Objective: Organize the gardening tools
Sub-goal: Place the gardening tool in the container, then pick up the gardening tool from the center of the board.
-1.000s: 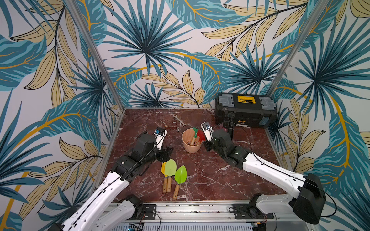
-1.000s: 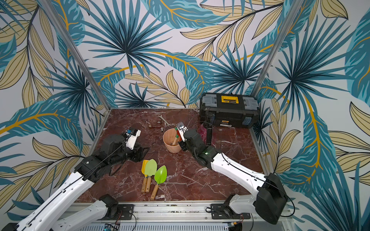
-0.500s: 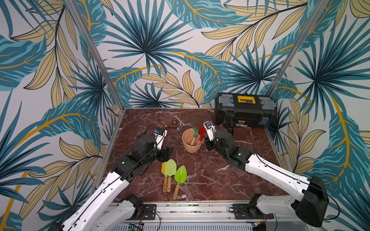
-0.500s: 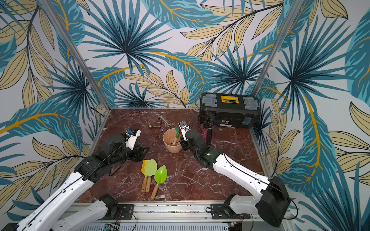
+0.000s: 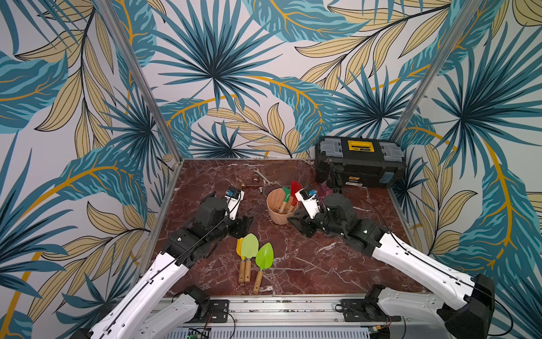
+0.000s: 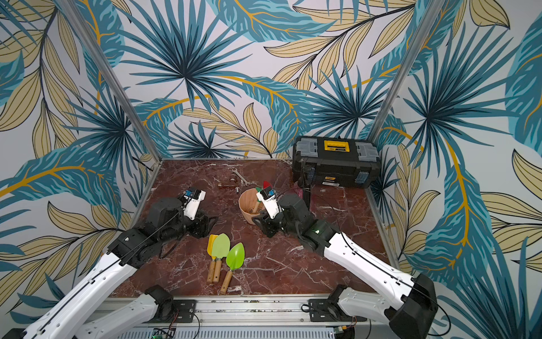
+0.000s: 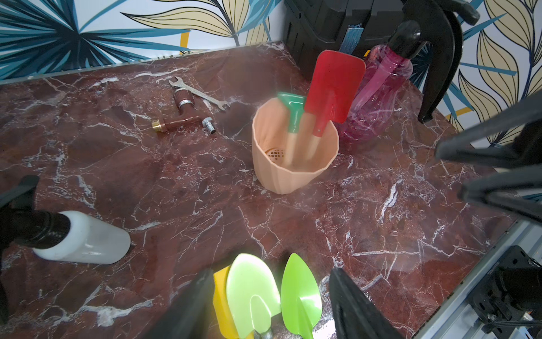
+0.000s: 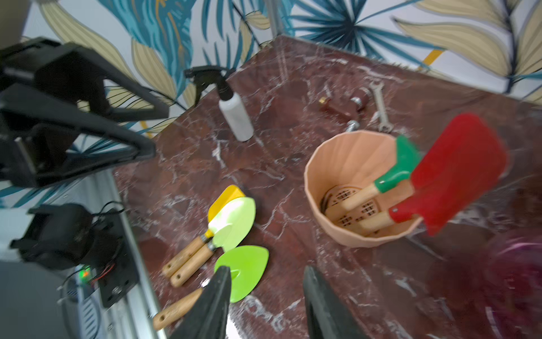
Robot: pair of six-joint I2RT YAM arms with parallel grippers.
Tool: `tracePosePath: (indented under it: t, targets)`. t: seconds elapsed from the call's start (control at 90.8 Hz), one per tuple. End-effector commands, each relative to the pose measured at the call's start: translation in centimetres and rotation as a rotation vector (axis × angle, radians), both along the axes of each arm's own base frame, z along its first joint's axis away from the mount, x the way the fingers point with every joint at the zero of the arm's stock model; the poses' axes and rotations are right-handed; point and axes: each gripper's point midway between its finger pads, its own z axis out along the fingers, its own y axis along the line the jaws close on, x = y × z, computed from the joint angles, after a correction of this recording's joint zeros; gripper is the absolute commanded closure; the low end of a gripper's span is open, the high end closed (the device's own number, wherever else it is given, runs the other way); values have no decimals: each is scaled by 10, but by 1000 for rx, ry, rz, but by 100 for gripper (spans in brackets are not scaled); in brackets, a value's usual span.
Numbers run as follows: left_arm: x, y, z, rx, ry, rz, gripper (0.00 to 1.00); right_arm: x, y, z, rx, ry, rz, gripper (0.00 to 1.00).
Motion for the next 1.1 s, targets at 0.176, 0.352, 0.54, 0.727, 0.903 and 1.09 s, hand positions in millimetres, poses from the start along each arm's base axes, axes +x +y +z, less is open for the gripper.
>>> tracePosePath:
  t: [0.176, 0.352, 0.54, 0.727, 0.903, 1.09]
  targets:
    - [-3, 2, 9, -4, -25, -3, 34, -64, 12, -71, 19, 323, 260, 52]
    - [-4, 2, 4, -4, -13, -6, 33, -64, 17, -118, 27, 412, 227, 53]
    - [-7, 2, -6, 7, 17, -9, 34, -48, 23, -147, 56, 451, 123, 53]
    - [-8, 3, -8, 9, 22, -9, 33, -35, 32, -172, 96, 466, 68, 53]
    - [-10, 4, -7, 12, 23, -9, 33, -25, 43, -182, 171, 484, 31, 53]
    - [-10, 6, -9, 20, 23, -3, 33, -18, 50, -200, 159, 475, -12, 53]
